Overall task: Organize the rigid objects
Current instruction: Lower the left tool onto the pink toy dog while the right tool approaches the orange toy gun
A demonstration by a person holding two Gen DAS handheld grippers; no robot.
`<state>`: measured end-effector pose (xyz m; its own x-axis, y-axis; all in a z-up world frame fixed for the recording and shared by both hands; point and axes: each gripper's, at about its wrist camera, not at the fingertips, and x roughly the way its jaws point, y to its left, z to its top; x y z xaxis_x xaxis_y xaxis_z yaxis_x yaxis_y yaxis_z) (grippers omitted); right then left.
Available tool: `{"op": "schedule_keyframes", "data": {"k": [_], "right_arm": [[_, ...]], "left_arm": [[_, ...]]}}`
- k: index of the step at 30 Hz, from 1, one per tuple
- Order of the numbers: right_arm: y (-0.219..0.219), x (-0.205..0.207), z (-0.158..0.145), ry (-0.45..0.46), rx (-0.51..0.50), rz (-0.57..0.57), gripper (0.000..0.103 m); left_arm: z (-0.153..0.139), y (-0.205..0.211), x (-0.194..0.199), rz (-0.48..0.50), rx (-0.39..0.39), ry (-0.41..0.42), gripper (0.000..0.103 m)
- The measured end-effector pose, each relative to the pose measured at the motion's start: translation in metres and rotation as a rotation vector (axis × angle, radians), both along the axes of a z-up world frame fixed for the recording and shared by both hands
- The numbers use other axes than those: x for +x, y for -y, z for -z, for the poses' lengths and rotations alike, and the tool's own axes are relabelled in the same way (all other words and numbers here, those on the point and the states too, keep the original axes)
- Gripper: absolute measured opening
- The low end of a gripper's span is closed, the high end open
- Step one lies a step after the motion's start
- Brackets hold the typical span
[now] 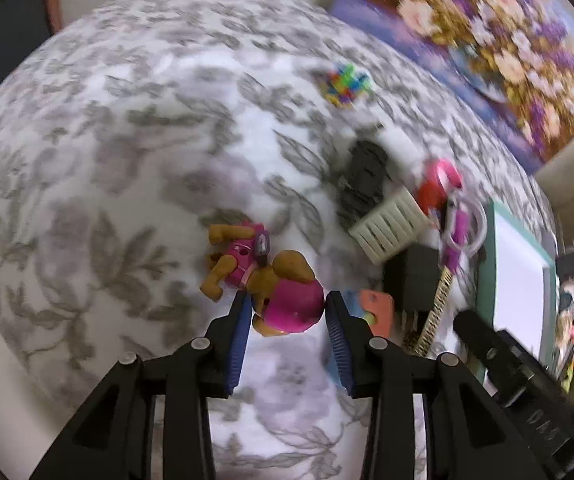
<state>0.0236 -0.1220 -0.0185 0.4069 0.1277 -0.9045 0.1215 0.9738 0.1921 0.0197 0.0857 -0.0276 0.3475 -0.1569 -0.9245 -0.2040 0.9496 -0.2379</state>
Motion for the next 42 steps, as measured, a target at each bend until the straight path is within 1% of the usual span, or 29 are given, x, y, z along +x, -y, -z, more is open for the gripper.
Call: {"op": "schedule_keyframes", "data": {"k": [4,7,10,13,16,19,27,29,31,34,35,42], "right_arm": [[-0.017,-0.001,0.005,-0.026,0.013,-0.06,0.083],[-0.029,-0.004,0.006,-0.033,0.02,-0.105,0.075],[-0.043,-0.006,0.008,-0.037,0.019,-0.148,0.073],[-0.056,-0.007,0.01,-0.045,0.022,-0.189,0.06],[-0.068,-0.007,0.016,-0.059,0.012,-0.221,0.06],[-0.078,-0.006,0.02,-0.077,0.006,-0.24,0.056],[-0.102,-0.003,0.043,-0.124,-0.077,-0.264,0.056],[-0.108,-0.002,0.045,-0.115,-0.119,-0.272,0.056],[-0.112,-0.003,0.046,-0.112,-0.14,-0.275,0.056],[-0.116,-0.001,0.049,-0.103,-0.168,-0.272,0.05],[-0.117,-0.001,0.049,-0.102,-0.169,-0.272,0.047],[-0.108,-0.001,0.045,-0.102,-0.116,-0.253,0.046]], "left_arm": [[-0.01,-0.022,-0.005,-0.079,0.027,0.034,0.039],[-0.008,-0.032,-0.007,-0.107,0.028,0.035,0.039],[-0.007,-0.039,-0.01,-0.115,0.024,0.029,0.039],[-0.006,-0.04,-0.009,-0.115,0.028,0.027,0.039],[-0.003,-0.04,-0.008,-0.114,0.026,0.022,0.039],[-0.002,-0.04,-0.008,-0.11,0.026,0.02,0.039],[0.005,-0.04,-0.007,-0.098,0.025,0.0,0.039],[0.006,-0.039,-0.007,-0.096,0.026,-0.006,0.039],[0.008,-0.041,-0.007,-0.099,0.026,-0.012,0.039],[0.01,-0.041,-0.007,-0.102,0.026,-0.02,0.039],[0.01,-0.041,-0.007,-0.103,0.027,-0.02,0.039],[-0.001,-0.041,-0.011,-0.128,0.065,0.005,0.039]]}}
